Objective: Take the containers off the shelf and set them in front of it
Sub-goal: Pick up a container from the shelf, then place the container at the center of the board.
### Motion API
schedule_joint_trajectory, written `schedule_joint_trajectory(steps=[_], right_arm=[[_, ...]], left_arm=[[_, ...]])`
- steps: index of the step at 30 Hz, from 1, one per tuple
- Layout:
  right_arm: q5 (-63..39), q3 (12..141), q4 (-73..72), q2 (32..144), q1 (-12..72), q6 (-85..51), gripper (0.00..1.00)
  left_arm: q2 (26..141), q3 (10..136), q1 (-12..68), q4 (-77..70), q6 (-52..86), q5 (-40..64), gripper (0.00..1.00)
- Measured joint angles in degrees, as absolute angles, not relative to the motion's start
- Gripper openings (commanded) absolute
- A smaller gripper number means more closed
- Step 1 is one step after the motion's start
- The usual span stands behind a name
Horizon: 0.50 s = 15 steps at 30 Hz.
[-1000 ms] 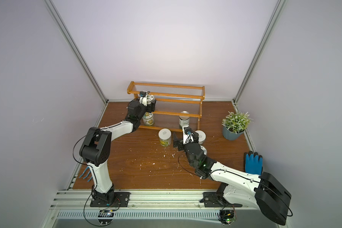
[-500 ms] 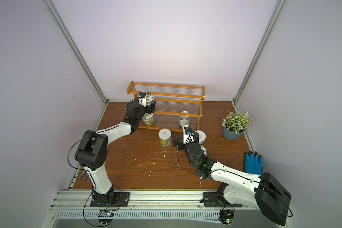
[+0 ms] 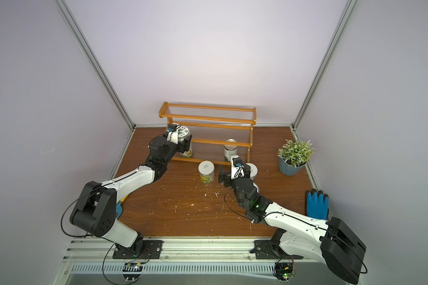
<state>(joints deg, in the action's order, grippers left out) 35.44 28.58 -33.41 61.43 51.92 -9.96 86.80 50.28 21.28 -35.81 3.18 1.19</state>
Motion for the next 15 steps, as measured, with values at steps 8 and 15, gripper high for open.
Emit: schedule_joint_trajectory(steps=[8,15], right_arm=[[35.5,28.6,-32.2,58.8,51.6,-10.1,0.99],[35.5,28.6,-31.0,56.5,51.2,-10.1,0.99]], left_arm=[[72.8,40.9,28.0,-31.7,2.0,0.4,0.55],[58.4,32.3,34.3,-26.7,2.0,-0.4,0.55]])
